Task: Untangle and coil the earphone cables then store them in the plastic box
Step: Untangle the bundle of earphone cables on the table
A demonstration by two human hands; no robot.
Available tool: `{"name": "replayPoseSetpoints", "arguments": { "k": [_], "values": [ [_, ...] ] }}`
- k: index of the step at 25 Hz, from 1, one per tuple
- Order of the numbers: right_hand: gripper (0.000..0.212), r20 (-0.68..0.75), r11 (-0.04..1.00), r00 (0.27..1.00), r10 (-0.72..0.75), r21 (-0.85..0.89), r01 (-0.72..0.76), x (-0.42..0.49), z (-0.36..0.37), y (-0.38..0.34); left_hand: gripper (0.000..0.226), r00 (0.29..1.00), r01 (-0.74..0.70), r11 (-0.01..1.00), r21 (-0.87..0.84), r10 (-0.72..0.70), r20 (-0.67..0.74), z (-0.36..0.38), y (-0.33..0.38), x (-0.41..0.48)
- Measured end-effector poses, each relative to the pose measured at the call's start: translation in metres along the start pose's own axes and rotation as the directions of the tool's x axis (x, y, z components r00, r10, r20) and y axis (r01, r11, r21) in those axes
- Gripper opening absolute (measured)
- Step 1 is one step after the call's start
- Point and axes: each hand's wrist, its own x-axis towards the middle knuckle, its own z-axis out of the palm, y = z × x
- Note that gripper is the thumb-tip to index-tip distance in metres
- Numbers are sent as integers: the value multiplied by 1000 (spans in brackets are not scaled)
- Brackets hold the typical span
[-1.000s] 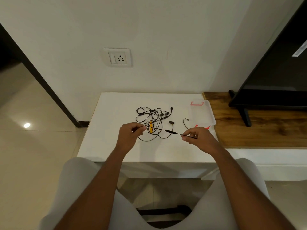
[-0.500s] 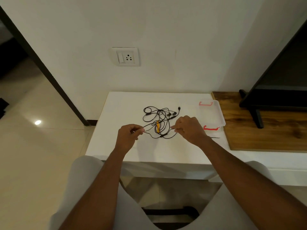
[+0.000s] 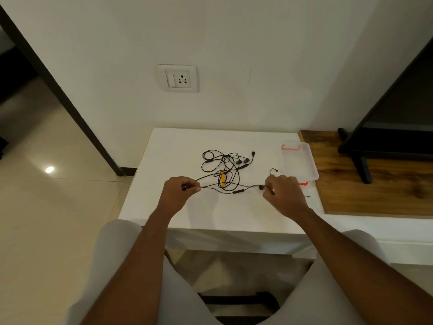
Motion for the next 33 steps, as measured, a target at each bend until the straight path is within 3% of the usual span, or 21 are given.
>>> {"name": "replayPoseSetpoints", "arguments": {
  "k": [1,3,4,6,9,11,14,17,19,21,23,25,27,28,30,31,33],
  "values": [
    [7,-68,976,991,117,191,-102,1,-11,2,7,1000,10,1000,-1,-10,-7,-1,-1,1],
    [9,-74,794,945,318,565,-223,10,-41,1,5,1000,15,1000,-16,-15,-13,0,0,-1],
    [10,-71,692,926,371,686,-225,17,-58,-1,5,1000,4,1000,-19,-4,-20,1,1,-1],
    [10,-161,615,898,410,775,-142,34,-97,-8,5,999,-17,999,-42,15,-29,4,7,-2],
    [8,-294,592,862,412,806,-8,55,-141,-21,10,1000,6,993,-114,-9,-25,9,13,-1],
    [10,-282,583,862,422,812,-19,63,-152,-25,13,999,37,988,-149,-40,-19,10,14,-2],
    [12,-141,615,888,438,767,-182,64,-146,-24,14,997,54,972,-230,-64,-39,11,15,-5],
    [16,31,520,862,505,787,-333,50,-126,-25,11,984,81,942,-326,-129,-127,8,18,-6],
    [12,77,508,870,486,785,-354,40,-120,-32,13,971,115,926,-360,-181,-155,8,16,-6],
    [10,104,561,933,344,774,-293,33,-125,-45,18,976,106,957,-269,-151,-154,10,22,-7],
    [10,137,666,980,141,719,-196,28,-142,-65,14,991,-34,974,-224,5,-132,13,46,-12],
    [9,138,771,990,9,630,-95,28,-156,-84,11,981,-177,928,-327,138,-140,16,88,-21],
    [11,56,835,998,11,549,-40,30,-162,-98,35,974,-211,871,-445,152,-165,18,127,-32],
    [12,-12,850,999,46,525,-33,30,-162,-104,47,985,-171,850,-499,134,-109,19,143,-38],
    [15,-131,832,984,120,553,-28,25,-159,-114,60,987,25,820,-571,72,145,23,163,-47],
    [16,-153,815,980,127,579,-15,20,-156,-119,63,967,132,787,-602,31,253,24,166,-50],
    [17,-115,797,991,73,604,11,5,-147,-131,58,942,260,657,-707,-11,335,24,165,-49]
  ]
}}
